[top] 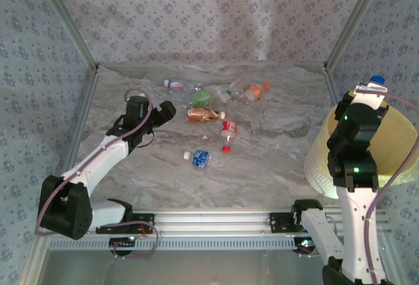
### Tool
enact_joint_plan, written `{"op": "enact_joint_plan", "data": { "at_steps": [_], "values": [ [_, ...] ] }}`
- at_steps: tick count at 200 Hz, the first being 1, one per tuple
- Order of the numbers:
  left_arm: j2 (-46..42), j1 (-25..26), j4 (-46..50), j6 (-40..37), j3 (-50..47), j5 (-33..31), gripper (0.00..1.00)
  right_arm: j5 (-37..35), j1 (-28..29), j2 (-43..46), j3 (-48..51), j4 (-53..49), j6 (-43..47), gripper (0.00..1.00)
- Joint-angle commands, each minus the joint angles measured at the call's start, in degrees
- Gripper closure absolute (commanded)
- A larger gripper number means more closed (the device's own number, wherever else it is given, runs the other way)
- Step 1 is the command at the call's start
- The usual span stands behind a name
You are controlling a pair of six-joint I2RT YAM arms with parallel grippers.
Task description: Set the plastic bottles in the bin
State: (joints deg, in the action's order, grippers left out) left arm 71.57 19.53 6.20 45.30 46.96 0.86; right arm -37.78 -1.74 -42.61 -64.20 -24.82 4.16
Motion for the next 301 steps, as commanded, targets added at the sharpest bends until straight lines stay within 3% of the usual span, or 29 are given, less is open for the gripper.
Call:
{"op": "enact_joint_plan", "data": {
  "at_steps": [1,20,44,87,138,165,178,196,219,231,258,285,301],
  "values": [
    [0.24,0.51,1.03,-0.82,3.02,0.90,0.02,8.40,-4.82,-2.25,-2.99,-7.33,-9.97,0.35],
    [0.46,0.60,1.45,-0.78,2.96,0.56,0.02,13.98,-7.72,-4.37,-6.45,-12.02,-12.69,0.22],
    [1.19,0.68,1.34,-0.11,2.94,0.65,0.02,14.43,-8.20,-4.51,-8.10,-13.15,-13.72,0.11],
    [2.73,0.95,1.79,0.04,3.64,0.72,0.02,17.98,-8.20,-4.39,-9.54,-12.17,-12.74,0.00],
    [5.69,0.95,5.10,0.39,6.11,0.28,0.02,37.89,-5.97,-4.58,-9.12,-6.57,-13.26,0.00],
    [6.55,0.94,5.49,0.89,6.56,0.21,0.02,43.58,-0.23,-8.94,-10.81,-6.08,-16.64,0.00],
    [6.65,0.99,5.49,1.15,6.49,-0.10,0.02,42.54,5.83,-11.92,-11.29,-5.37,-16.17,0.00],
    [6.39,0.95,6.01,1.39,6.50,-0.85,0.02,35.38,14.69,-17.34,-12.71,-5.36,-13.18,0.00],
    [5.89,0.95,7.17,1.40,6.39,-2.42,0.02,34.31,20.77,-24.83,-11.58,-1.48,-13.32,0.00],
    [5.48,0.95,7.93,1.40,6.22,-3.58,0.02,34.10,22.94,-28.66,-10.44,1.88,-14.49,0.00],
    [4.00,0.93,8.25,0.77,5.35,-5.31,0.02,34.17,24.44,-38.93,-10.37,5.57,-25.98,0.01],
    [2.36,0.95,8.75,-0.39,4.57,-6.51,0.02,26.71,27.38,-48.53,-12.98,5.94,-32.20,0.05],
    [1.56,0.95,8.83,-0.96,4.02,-6.63,0.02,27.05,28.29,-55.37,-15.94,5.19,-35.00,0.06]
  ]
}}
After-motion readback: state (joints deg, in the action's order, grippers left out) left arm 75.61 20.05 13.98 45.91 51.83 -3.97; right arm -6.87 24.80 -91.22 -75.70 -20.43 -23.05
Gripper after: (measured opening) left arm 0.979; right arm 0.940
